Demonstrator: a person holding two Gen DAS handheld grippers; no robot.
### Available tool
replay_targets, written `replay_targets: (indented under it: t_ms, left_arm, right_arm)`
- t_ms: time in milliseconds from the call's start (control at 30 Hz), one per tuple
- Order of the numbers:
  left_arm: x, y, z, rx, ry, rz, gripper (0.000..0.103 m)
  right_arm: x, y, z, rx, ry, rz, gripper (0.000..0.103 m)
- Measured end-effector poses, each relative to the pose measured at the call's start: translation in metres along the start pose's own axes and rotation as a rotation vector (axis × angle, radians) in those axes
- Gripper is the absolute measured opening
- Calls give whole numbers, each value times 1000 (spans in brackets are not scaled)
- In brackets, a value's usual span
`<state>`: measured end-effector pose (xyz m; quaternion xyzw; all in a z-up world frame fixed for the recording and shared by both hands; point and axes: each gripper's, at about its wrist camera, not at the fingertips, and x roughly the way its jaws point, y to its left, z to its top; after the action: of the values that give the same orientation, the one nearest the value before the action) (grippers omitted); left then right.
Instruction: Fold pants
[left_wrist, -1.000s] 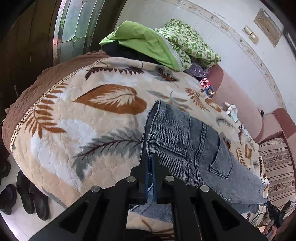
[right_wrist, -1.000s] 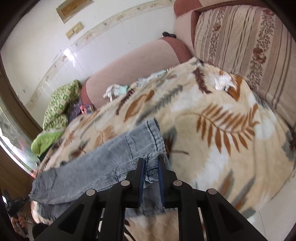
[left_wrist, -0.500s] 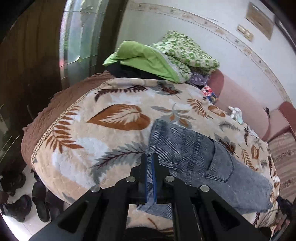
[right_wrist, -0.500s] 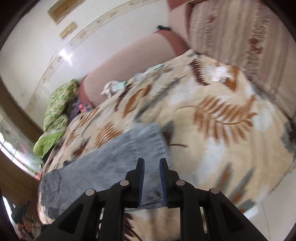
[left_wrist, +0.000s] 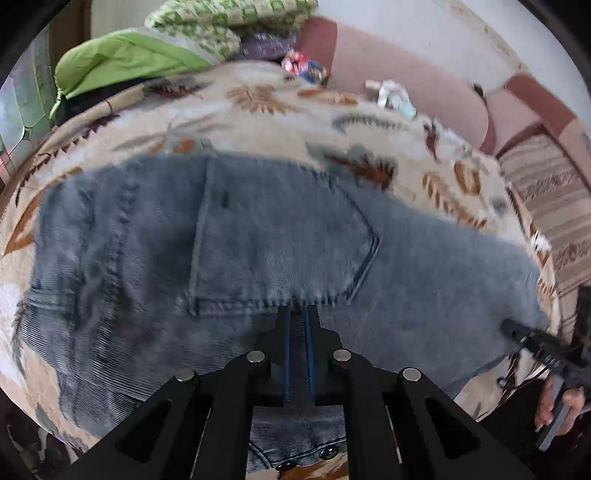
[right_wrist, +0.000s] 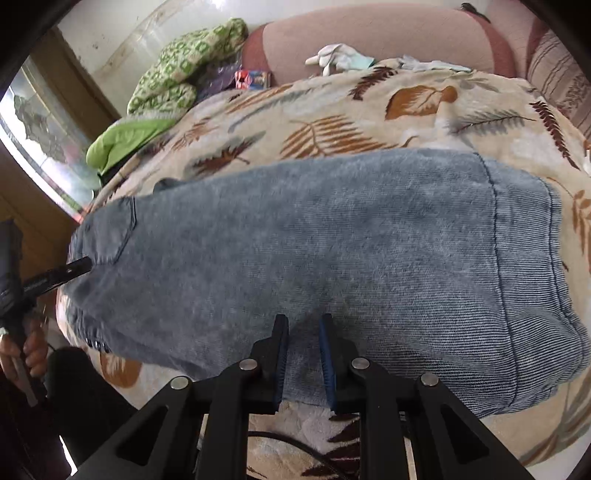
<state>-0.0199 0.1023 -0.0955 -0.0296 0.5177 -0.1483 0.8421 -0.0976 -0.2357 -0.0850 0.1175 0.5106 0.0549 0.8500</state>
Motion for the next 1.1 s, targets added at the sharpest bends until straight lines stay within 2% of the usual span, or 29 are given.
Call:
replay_targets:
  t_ms: [67, 333, 500, 600, 667, 733, 867, 900, 967, 1033, 1100]
  left_arm:
    - [7, -4, -10, 27, 18, 12, 6]
    - [-4, -20, -42, 174, -30, 70, 6]
    - [-24, -9, -50, 95, -31, -23, 6]
    - [-37, -16, -62, 104, -53, -45, 7]
    - [-40, -21, -68, 96, -37, -59, 16]
    - [-42, -26, -72, 98, -30, -74, 35]
    - [-44, -39, -77, 141, -85, -24, 57]
    - [-41, -39, -76, 131, -75, -36, 60]
    - [-36, -37, -74, 110, -62, -42, 60]
    - [-37, -39, -75, 150, -93, 28, 60]
    - [-45, -42, -77, 234, -153, 145, 60]
  right_arm:
    - [0, 0, -1, -18, 11, 15, 21]
    - [3, -4, -2, -16, 38, 72, 23]
    - [-1, 5, -3, -51, 21, 119, 24]
    - [-7, 13, -5, -85, -13, 141, 24]
    - [-10, 20, -6, -111, -31, 173, 24]
    - [-13, 30, -7, -134, -40, 225, 24]
    - [-17, 52, -13, -191, -57, 306, 24]
    - [-16, 61, -15, -204, -59, 311, 26]
    - [-11, 75, -18, -231, -46, 317, 32]
    - [-4, 87, -20, -253, -22, 318, 34]
    - [2, 97, -23, -261, -2, 326, 34]
